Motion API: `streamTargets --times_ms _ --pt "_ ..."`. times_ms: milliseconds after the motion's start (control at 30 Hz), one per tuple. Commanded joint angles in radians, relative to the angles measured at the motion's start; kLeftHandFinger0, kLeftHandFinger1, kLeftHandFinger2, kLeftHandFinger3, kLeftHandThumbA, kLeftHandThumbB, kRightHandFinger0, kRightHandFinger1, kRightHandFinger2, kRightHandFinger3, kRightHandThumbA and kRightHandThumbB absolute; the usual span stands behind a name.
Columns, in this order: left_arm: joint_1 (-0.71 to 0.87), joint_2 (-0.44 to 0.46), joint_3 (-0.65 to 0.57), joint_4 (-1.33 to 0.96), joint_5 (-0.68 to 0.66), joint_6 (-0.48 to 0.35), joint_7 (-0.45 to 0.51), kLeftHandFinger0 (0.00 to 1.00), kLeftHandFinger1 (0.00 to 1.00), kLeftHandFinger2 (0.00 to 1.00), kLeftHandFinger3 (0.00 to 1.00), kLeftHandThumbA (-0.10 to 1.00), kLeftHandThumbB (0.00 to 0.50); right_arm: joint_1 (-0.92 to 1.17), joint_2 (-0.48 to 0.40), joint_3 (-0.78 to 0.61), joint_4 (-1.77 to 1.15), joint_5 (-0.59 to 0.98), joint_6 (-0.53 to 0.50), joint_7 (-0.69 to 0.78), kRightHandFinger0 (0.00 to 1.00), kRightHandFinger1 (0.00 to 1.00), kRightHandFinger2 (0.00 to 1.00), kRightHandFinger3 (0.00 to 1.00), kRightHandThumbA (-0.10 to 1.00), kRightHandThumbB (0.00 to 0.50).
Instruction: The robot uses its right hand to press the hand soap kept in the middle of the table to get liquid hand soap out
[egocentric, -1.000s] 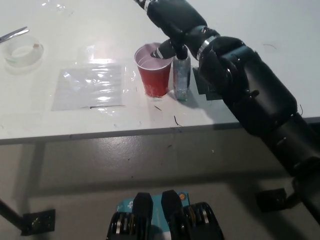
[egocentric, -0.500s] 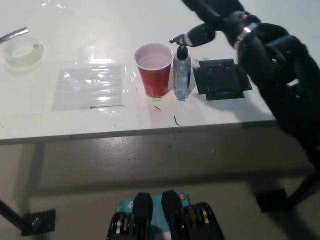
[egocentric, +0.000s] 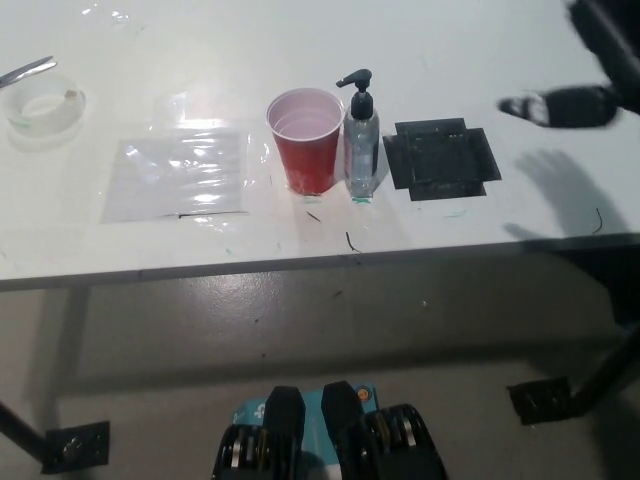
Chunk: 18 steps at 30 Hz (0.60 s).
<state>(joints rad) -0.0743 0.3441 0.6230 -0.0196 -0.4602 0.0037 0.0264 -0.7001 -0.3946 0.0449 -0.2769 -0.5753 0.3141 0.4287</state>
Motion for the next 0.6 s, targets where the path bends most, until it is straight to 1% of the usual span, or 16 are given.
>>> streamTargets --times_ms 0,67,133,167,200,233,267,300,333,367,400,433,467,500,533,567 --pt "-0.007 0.031 0.02 -0.022 -0.021 -0.004 0.01 0.57 0.66 0.63 0.76 1.0 0.179 0.076 -0.023 -0.107 -0.06 0.086 0.068 -0.032 1.0 1.0 1.0 1.0 1.0 0.376" --pt "-0.005 0.031 0.022 -0.026 -0.03 0.003 0.01 0.58 0.67 0.65 0.77 1.0 0.177 0.106 -0.018 -0.131 -0.055 0.093 0.067 -0.044 1.0 1.0 1.0 1.0 1.0 0.373" --pt "-0.004 0.032 0.024 -0.026 -0.033 0.004 0.01 0.58 0.67 0.66 0.79 1.0 0.169 0.153 -0.009 -0.164 -0.047 0.103 0.061 -0.063 1.0 1.0 1.0 1.0 1.0 0.376" --pt "-0.005 0.03 0.025 -0.027 -0.036 0.007 0.012 0.56 0.65 0.66 0.79 1.0 0.159 0.177 -0.006 -0.178 -0.04 0.12 0.035 -0.077 1.0 1.0 1.0 1.0 1.0 0.353" --pt "-0.005 0.029 0.025 -0.03 -0.038 0.009 0.013 0.55 0.63 0.64 0.78 1.0 0.144 0.194 -0.002 -0.188 -0.033 0.13 0.017 -0.087 1.0 1.0 1.0 1.0 1.0 0.319" --pt "-0.005 0.028 0.026 -0.033 -0.041 0.012 0.014 0.54 0.62 0.63 0.78 1.0 0.141 0.22 0.003 -0.202 -0.022 0.145 -0.009 -0.104 1.0 1.0 1.0 1.0 1.0 0.306" --pt "-0.009 0.028 0.028 -0.032 -0.049 0.017 0.015 0.54 0.62 0.63 0.78 1.0 0.144 0.232 0.009 -0.209 -0.016 0.147 -0.011 -0.115 1.0 1.0 1.0 1.0 1.0 0.318" --pt "-0.009 0.028 0.028 -0.033 -0.051 0.016 0.015 0.54 0.61 0.63 0.78 0.99 0.15 0.251 0.014 -0.214 -0.01 0.148 -0.009 -0.121 1.0 1.0 1.0 1.0 1.0 0.311" --pt "-0.011 0.027 0.03 -0.03 -0.059 0.009 0.009 0.53 0.59 0.62 0.78 0.96 0.151 0.266 0.02 -0.218 -0.005 0.147 -0.015 -0.132 1.0 1.0 1.0 1.0 1.0 0.304" --pt "-0.011 0.03 0.029 -0.026 -0.063 0.009 0.004 0.52 0.58 0.61 0.78 0.96 0.149 0.283 0.031 -0.227 0.006 0.159 -0.033 -0.151 1.0 1.0 1.0 1.0 1.0 0.287" --pt "-0.011 0.029 0.029 -0.027 -0.063 0.009 0.005 0.51 0.57 0.6 0.76 0.97 0.138 0.296 0.034 -0.23 0.022 0.163 -0.065 -0.172 1.0 1.0 1.0 1.0 1.0 0.27" --pt "-0.009 0.031 0.028 -0.028 -0.06 0.007 0.003 0.5 0.57 0.59 0.76 0.99 0.116 0.306 0.044 -0.238 0.034 0.173 -0.079 -0.188 1.0 1.0 1.0 1.0 1.0 0.277" --pt "-0.011 0.032 0.022 -0.029 -0.054 0.005 0.002 0.5 0.56 0.59 0.76 1.0 0.103 0.326 0.068 -0.265 0.053 0.208 -0.088 -0.213 1.0 1.0 1.0 1.0 1.0 0.265" --pt "-0.012 0.031 0.021 -0.029 -0.053 0.005 0.003 0.5 0.56 0.59 0.76 1.0 0.102 0.329 0.073 -0.273 0.056 0.219 -0.088 -0.216 1.0 1.0 1.0 1.0 1.0 0.264" --pt "-0.011 0.03 0.021 -0.04 -0.057 0.015 0.009 0.48 0.54 0.58 0.76 1.0 0.098 0.35 0.088 -0.285 0.068 0.218 -0.098 -0.24 1.0 1.0 1.0 1.0 1.0 0.211" --pt "-0.011 0.029 0.021 -0.042 -0.057 0.016 0.009 0.47 0.53 0.58 0.76 1.0 0.096 0.353 0.091 -0.287 0.071 0.219 -0.102 -0.244 1.0 1.0 1.0 1.0 1.0 0.192"
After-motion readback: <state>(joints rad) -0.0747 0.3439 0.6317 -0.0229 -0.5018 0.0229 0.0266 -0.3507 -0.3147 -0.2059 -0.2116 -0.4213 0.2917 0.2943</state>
